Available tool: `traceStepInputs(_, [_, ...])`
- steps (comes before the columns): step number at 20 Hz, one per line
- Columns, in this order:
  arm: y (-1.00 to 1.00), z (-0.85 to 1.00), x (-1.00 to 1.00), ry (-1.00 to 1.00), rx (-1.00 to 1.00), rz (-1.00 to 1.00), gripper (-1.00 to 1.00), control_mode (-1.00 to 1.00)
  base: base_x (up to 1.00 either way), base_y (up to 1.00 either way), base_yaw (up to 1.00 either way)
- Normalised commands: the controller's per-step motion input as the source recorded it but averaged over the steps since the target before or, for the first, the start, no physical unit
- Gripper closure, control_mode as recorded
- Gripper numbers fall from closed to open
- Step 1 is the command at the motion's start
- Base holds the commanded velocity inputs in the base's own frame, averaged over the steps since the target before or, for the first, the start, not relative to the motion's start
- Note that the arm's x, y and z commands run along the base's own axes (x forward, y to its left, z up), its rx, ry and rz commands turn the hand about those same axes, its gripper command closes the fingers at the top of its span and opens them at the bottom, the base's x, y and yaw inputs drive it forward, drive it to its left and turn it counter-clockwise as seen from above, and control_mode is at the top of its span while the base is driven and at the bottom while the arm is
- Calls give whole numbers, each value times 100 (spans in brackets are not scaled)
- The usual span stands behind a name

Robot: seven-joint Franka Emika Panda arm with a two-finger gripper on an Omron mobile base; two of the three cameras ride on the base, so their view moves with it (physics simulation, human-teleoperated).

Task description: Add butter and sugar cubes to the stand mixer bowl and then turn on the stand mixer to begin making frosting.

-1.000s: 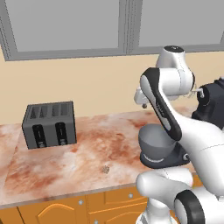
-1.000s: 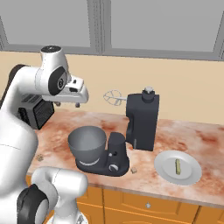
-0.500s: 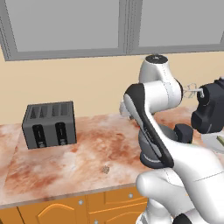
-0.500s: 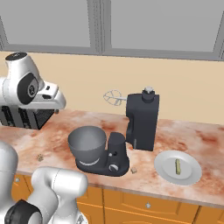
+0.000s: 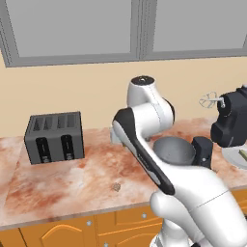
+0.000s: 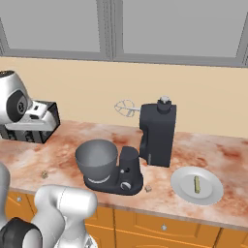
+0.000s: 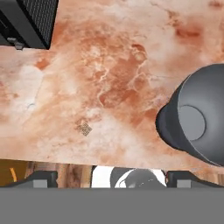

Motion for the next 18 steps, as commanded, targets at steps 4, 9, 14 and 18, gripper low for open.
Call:
traceStepInputs(4, [51,-66,6,20,0,-3,-100,-100,0,0,0])
traceStepInputs(9, [36,-60,18,21,0,-5,-100,-100,0,0,0])
traceStepInputs(14, [13,-51,14,8,-3,-7,-100,-100,0,0,0])
traceStepInputs(18, [0,-48,14,0,-7,-7,-100,-100,0,0,0])
